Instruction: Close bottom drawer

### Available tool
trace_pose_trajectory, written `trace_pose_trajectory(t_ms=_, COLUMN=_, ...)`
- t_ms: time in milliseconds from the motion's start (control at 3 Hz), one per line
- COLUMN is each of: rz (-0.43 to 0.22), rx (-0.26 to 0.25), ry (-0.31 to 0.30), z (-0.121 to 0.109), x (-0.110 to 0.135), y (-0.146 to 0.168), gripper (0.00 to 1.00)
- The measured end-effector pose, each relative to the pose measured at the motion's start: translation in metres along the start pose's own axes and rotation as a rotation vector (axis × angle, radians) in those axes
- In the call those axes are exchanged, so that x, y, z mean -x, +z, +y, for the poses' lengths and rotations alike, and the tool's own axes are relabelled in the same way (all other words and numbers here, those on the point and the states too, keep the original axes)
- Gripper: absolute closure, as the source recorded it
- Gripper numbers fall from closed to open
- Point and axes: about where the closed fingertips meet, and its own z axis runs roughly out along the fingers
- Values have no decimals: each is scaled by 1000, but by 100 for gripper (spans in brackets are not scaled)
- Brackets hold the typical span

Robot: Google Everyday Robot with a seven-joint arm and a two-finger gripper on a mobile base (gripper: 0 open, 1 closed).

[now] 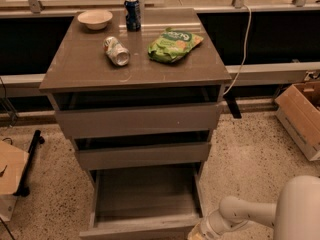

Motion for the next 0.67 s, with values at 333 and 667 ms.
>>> trace_pose_trajectory(t_ms=333, rz=-29, rx=20, ry=36, z=-20, x=-9, y=28, gripper=100)
trace_pose_trajectory(t_ms=667, rz=-54, rx=14, ry=28, z=-35, x=-3, y=35, gripper=100)
